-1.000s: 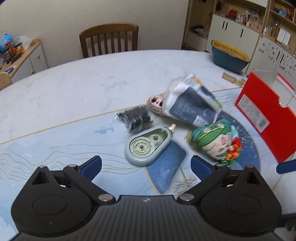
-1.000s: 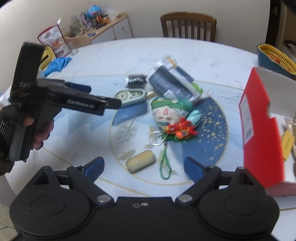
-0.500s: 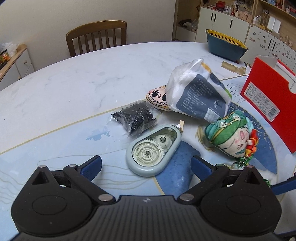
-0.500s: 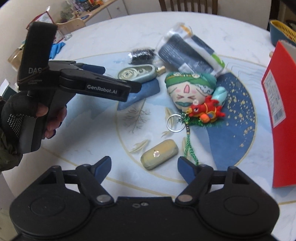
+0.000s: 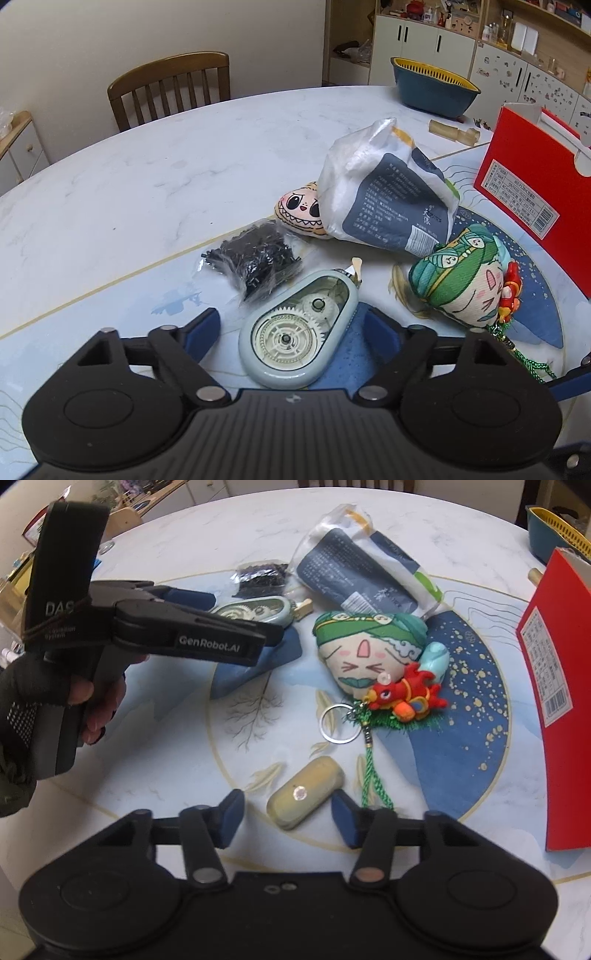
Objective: Organize objects
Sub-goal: 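Grasp pale green tape dispenser with left tool while right tool grasps beige tube, then carry tape dispenser in left tool toward shoebox while right tool carries beige tube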
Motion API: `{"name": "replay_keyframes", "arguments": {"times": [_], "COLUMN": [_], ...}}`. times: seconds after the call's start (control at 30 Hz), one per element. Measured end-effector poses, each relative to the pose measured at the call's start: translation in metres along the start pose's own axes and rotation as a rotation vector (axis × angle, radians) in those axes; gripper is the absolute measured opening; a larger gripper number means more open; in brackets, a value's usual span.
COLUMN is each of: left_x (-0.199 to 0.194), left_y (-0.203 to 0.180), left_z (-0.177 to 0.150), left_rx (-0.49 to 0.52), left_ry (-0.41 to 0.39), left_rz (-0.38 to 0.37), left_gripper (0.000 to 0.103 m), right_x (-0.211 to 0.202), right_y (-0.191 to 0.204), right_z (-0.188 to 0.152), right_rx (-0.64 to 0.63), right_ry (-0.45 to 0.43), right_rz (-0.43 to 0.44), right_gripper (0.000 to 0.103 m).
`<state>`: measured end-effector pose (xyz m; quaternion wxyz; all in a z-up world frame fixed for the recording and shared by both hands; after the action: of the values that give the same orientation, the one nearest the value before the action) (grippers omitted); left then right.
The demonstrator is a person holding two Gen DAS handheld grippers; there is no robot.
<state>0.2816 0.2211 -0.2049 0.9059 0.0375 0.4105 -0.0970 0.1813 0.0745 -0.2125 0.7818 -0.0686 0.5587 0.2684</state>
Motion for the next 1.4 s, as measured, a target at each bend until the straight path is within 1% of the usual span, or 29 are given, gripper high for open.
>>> {"name": "replay_keyframes", "arguments": {"times": [0.1, 0.17, 0.27, 0.47, 0.53, 0.67, 1.0, 1.3, 1.4], "left_x": [0.001, 0.0, 0.0, -0.004, -0.007, -0.013, -0.041, -0.071, -0.082], "left_y": [-0.002, -0.004, -0.005, -0.01, -0.012, -0.015, -0.023, -0.037, -0.045], "left_z": [0.0, 0.001, 0.001, -0.003, -0.005, -0.012, -0.032, -0.039, -0.035], "left_rx": [0.014, 0.024, 0.03, 0.043, 0.046, 0.026, -0.042, -0.122, -0.137], "left_ry": [-0.006, -0.011, -0.011, -0.009, -0.006, 0.004, 0.014, 0.029, 0.03], "left_rz": [-0.002, -0.003, -0.007, 0.004, 0.016, 0.024, 0.038, 0.044, 0.055], "left_gripper": [0.076, 0.068, 0.066, 0.065, 0.065, 0.065, 0.065, 0.065, 0.065], "right_x": [0.0, 0.001, 0.001, 0.0, 0.0, -0.002, -0.014, -0.037, -0.05], "right_y": [-0.002, -0.001, 0.001, 0.004, 0.003, 0.004, 0.003, -0.014, -0.021], "right_z": [0.002, 0.004, 0.005, 0.004, 0.005, 0.002, -0.01, -0.018, -0.021], "right_rx": [0.014, 0.011, -0.005, -0.05, -0.051, -0.054, -0.059, -0.039, -0.036], "right_ry": [-0.002, -0.002, 0.0, -0.005, -0.01, -0.018, -0.043, -0.089, -0.112], "right_rz": [-0.011, -0.026, -0.047, -0.09, -0.089, -0.079, -0.043, 0.009, 0.025], "right_gripper": [0.042, 0.04, 0.038, 0.032, 0.031, 0.024, 0.022, 0.021, 0.021]}}
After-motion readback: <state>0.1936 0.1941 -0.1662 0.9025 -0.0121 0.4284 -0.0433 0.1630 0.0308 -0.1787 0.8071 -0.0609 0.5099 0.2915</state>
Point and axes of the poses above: each gripper's, at about its wrist camera, not at the fingertips, and x roughly the way its jaws point, y to its left, z to its top, the point moved 7 cm from there along x, roughly the way its jaws point, and after that the axes turned 1 degree about -y, right-handed, at the moved point
